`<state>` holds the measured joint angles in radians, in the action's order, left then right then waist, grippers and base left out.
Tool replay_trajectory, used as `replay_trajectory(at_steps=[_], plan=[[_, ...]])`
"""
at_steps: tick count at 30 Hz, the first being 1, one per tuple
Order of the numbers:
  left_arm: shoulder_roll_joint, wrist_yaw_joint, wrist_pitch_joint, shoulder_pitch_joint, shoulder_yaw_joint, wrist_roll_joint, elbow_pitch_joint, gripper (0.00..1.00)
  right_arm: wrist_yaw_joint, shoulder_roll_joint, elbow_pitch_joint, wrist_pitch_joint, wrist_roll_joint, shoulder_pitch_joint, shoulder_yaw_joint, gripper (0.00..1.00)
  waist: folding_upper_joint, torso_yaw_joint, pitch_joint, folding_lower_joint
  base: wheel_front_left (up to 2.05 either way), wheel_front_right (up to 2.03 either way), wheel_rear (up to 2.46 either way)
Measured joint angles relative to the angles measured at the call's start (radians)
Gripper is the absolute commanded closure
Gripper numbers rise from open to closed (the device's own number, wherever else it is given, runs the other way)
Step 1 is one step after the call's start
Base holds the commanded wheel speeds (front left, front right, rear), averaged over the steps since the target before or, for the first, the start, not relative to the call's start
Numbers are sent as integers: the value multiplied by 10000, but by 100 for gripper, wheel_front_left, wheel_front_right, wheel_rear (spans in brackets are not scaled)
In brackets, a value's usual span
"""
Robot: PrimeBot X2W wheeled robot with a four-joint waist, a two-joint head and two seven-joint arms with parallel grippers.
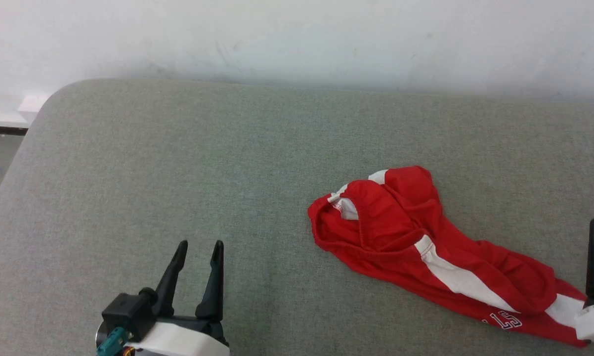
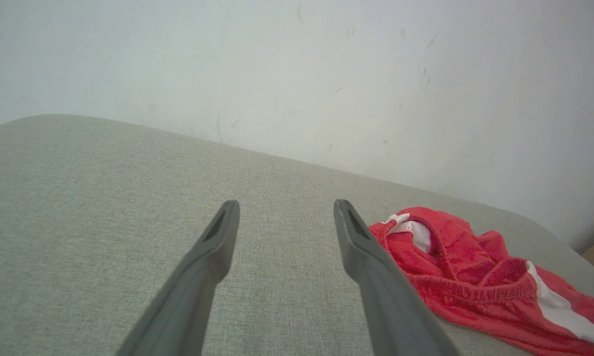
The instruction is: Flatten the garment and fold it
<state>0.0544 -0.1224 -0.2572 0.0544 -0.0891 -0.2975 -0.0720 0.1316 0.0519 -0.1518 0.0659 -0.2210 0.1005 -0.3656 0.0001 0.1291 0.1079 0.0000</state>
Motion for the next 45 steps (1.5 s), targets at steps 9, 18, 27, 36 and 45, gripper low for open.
replay_trajectory(at_steps=[9, 18, 27, 36, 45], plan=[[-2, 0, 0, 432, 21, 15, 230, 0, 0, -8, 686, -2351, -182, 511, 993, 0, 0, -95, -165, -1, 0, 0, 0], [155, 0, 320, 319, -347, 307, 573, 0, 0, -15, 1429, -2815, -261, 506, 1315, 0, 0, -181, -67, -1, 0, 0, 0], [859, -6, 2224, -1938, -3381, 439, 1233, 0, 0, -13, 1570, -2895, -253, 216, 1009, 0, 0, -308, 162, 0, 0, 0, 0], [1494, -15, 3749, -4528, -6978, -750, 571, 0, 0, -12, 1559, -2867, -274, -220, 924, 0, 0, -603, 626, 1, 0, 0, 0], [1898, -15, 3695, -6070, -8445, -920, -1375, 0, 0, -15, 1643, -2880, -445, -587, 1162, 0, 0, -1009, 1330, 2, 0, 0, 0]])
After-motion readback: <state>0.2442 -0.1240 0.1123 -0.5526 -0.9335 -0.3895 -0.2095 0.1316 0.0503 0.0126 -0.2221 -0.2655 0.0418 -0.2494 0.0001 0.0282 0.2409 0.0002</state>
